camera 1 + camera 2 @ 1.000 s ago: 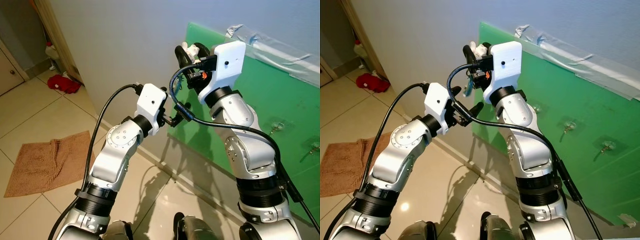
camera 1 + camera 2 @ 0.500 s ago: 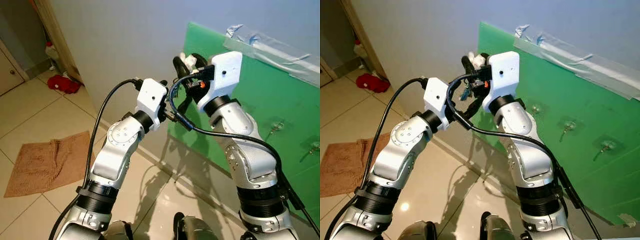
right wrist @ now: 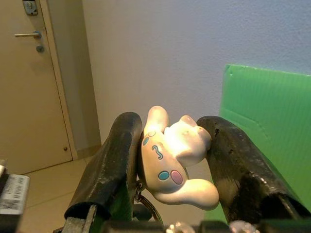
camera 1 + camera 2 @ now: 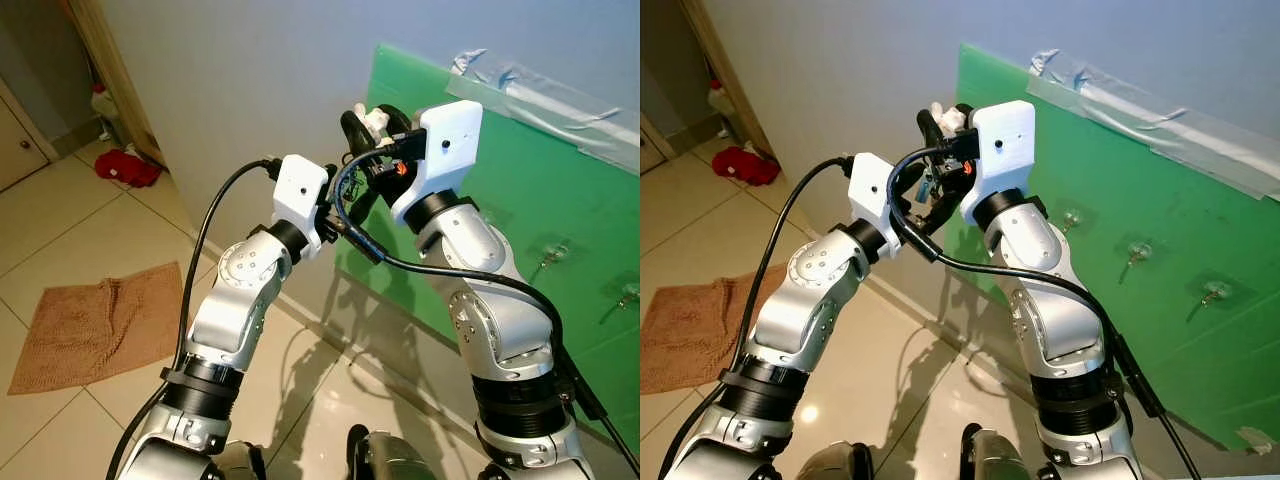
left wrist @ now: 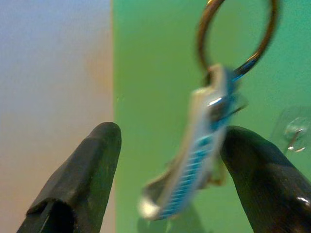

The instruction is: Hang keys on a hook

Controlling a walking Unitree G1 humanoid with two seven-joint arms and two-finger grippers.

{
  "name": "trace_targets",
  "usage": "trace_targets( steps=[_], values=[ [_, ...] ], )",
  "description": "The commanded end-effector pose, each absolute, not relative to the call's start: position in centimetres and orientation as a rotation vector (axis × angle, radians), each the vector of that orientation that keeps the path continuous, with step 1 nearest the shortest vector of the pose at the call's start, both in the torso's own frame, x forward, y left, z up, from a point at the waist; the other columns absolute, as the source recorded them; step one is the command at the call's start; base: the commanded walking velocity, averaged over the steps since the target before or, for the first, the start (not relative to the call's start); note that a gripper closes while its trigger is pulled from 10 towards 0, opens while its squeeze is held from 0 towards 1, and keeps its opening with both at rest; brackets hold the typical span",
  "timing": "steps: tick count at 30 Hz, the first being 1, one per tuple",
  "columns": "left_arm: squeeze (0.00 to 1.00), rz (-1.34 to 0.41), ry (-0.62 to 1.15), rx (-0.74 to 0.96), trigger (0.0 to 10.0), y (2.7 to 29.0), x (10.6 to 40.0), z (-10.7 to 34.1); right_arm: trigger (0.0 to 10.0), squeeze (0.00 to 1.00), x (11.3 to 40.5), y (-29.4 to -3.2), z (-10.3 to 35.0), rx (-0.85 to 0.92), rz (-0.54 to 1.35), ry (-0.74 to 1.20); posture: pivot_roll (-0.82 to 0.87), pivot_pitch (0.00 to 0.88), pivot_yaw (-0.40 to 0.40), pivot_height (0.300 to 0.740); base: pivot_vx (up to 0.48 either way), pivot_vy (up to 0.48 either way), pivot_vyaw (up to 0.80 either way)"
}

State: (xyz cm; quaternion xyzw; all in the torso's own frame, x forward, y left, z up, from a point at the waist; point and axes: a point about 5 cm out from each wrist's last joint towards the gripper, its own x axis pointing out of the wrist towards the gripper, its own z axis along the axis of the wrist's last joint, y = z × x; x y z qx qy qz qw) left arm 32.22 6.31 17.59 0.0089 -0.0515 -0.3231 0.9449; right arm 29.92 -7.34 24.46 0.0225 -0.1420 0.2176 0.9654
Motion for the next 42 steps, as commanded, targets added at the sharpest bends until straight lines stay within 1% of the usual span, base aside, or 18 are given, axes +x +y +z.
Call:
trace_targets(
  steps=[1,8,15,32,35,38,42],
  values=[
    [0.0,-0.653,-0.08,0.023,0.0,6.1,32.3,17.3,0.0,0.0,29.5,-7.5,24.8,0.051,0.439,-0.301,-0.12,0.147,-0.029,0.74,0.0,0.0,0.0],
    [0.0,-0.664,-0.033,-0.01,0.0,5.9,32.3,16.6,0.0,0.0,29.6,-8.0,24.6,0.041,0.422,-0.279,-0.13,0.164,-0.035,0.74,0.0,0.0,0.0],
    [0.0,-0.686,-0.062,-0.007,0.0,5.7,32.2,17.1,0.0,0.0,29.5,-7.8,24.5,0.047,0.425,-0.276,-0.13,0.162,-0.028,0.74,0.0,0.0,0.0],
    [0.0,-0.701,-0.097,0.018,0.0,6.4,32.2,17.7,0.0,0.0,29.3,-7.1,24.3,0.061,0.452,-0.272,-0.11,0.136,-0.015,0.74,0.0,0.0,0.0],
    [0.0,-0.698,-0.131,0.008,0.0,6.7,32.2,18.5,0.0,0.0,29.3,-7.1,24.2,0.055,0.452,-0.27,-0.1,0.136,-0.015,0.74,0.0,0.0,0.0],
    [0.0,-0.694,-0.198,-0.026,0.0,7.2,32.2,20.7,0.0,0.0,29.5,-7.4,23.7,0.041,0.442,-0.26,-0.1,0.143,-0.014,0.74,0.0,0.0,0.0],
    [0.0,-0.693,-0.222,-0.066,0.0,7.8,32.0,21.8,0.0,0.0,29.7,-7.7,23.3,0.03,0.431,-0.249,-0.1,0.146,-0.014,0.74,0.0,0.0,0.0]
  ],
)
